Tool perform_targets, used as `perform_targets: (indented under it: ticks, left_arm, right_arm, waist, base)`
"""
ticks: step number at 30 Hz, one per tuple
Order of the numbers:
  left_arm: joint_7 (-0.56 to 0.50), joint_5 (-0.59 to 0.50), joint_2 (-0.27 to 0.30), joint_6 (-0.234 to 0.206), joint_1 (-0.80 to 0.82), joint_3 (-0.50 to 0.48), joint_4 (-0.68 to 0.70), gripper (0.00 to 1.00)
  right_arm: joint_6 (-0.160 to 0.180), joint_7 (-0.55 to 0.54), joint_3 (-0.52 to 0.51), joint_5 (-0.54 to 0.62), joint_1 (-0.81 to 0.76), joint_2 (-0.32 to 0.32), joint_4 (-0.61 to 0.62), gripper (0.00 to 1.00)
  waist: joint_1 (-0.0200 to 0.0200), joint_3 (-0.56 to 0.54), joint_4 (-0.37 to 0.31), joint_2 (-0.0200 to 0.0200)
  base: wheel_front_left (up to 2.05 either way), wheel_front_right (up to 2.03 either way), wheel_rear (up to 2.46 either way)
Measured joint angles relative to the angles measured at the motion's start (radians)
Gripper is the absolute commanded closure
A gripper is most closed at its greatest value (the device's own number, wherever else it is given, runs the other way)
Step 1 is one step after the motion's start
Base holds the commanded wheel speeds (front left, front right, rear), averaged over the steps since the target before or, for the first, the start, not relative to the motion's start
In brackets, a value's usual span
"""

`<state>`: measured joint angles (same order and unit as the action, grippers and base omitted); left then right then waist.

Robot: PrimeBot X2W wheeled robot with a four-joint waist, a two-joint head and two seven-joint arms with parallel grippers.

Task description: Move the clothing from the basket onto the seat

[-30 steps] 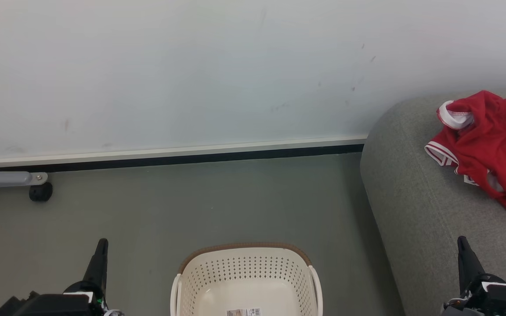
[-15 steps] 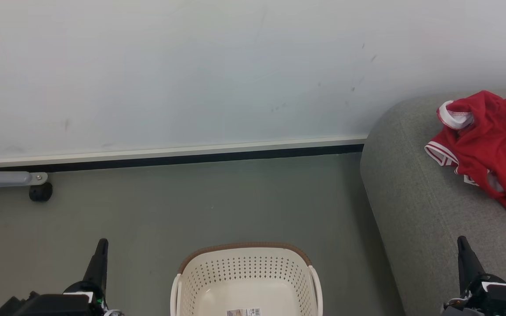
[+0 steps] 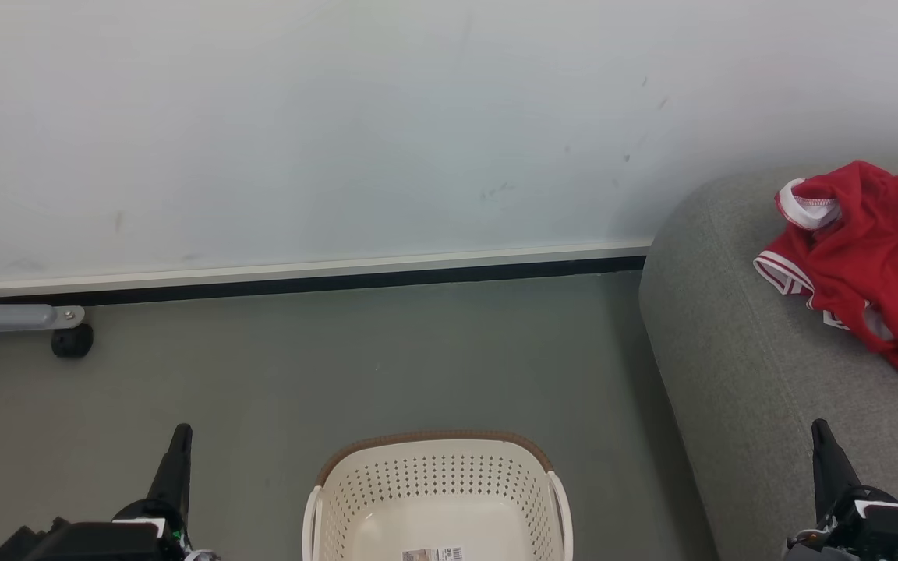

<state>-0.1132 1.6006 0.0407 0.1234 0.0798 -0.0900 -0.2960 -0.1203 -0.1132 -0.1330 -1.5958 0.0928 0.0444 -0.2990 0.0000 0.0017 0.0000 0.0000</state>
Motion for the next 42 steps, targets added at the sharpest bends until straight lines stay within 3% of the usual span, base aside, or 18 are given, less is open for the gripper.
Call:
perform_targets:
  ticks: [42]
  left_arm:
    - [0.0, 0.0, 0.0, 0.0, 0.0, 0.0, 0.0, 1.0]
  right_arm:
    - [0.0, 0.0, 0.0, 0.0, 0.0, 0.0, 0.0, 1.0]
  waist:
    - [0.0, 0.0, 0.0, 0.0]
  base:
    - [0.0, 0.0, 0.0]
